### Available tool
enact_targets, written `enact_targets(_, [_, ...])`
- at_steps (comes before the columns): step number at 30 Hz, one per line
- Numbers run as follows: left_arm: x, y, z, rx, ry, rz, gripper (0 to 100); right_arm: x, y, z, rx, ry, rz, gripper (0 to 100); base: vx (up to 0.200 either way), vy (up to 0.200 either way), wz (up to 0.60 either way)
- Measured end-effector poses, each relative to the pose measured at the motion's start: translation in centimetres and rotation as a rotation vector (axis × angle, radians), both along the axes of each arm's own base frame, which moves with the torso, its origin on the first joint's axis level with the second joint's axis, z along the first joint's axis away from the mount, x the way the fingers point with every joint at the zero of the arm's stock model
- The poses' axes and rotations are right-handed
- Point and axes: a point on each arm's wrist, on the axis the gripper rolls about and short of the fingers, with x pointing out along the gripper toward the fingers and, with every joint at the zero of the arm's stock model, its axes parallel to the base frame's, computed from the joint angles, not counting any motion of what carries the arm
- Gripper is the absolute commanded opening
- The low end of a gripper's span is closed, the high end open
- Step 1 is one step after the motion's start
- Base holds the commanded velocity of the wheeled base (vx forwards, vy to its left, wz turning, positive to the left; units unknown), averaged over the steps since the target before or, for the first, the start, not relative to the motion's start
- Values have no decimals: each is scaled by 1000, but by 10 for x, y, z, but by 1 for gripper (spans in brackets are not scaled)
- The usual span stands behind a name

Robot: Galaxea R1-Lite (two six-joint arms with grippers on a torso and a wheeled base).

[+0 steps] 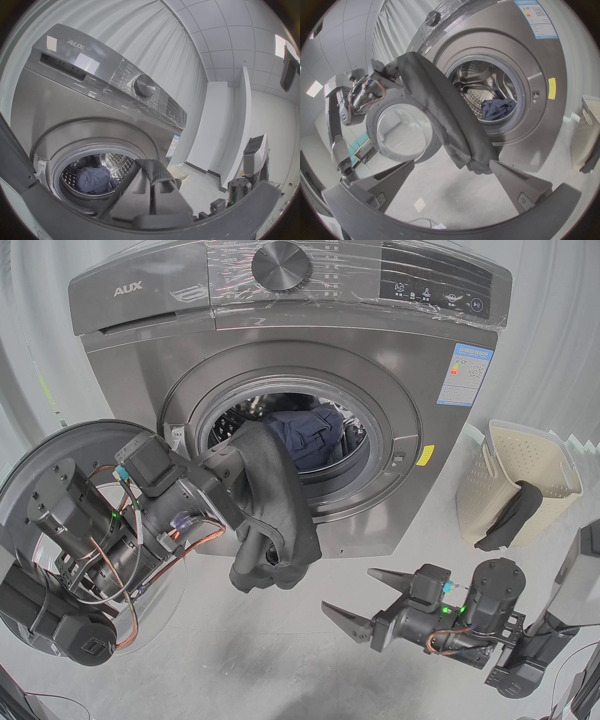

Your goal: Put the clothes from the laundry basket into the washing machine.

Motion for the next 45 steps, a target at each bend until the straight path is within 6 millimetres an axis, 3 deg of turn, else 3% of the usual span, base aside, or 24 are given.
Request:
enact_targets(9, [-4, 0, 4, -7, -12, -13, 0, 50, 33, -8, 47, -69, -32, 100, 0, 0, 0])
enact_targets(20, [-7, 1, 9, -16, -28, -22, 0, 105, 65, -38, 65, -121, -69, 100, 0, 0, 0])
enact_targets(30, [-11, -2, 11, -23, -33, -31, 0, 116, 81, -57, 62, -125, -56, 100, 0, 0, 0])
enact_targets(42, [-12, -3, 16, -37, -43, -37, 0, 143, 105, -60, 125, -178, -69, 100, 0, 0, 0])
enact_targets(43, [-12, -2, 17, -41, -45, -38, 0, 146, 106, -61, 130, -182, -71, 0, 0, 0, 0])
enact_targets(45, [-13, -2, 19, -46, -51, -39, 0, 150, 108, -63, 139, -187, -77, 0, 0, 0, 0])
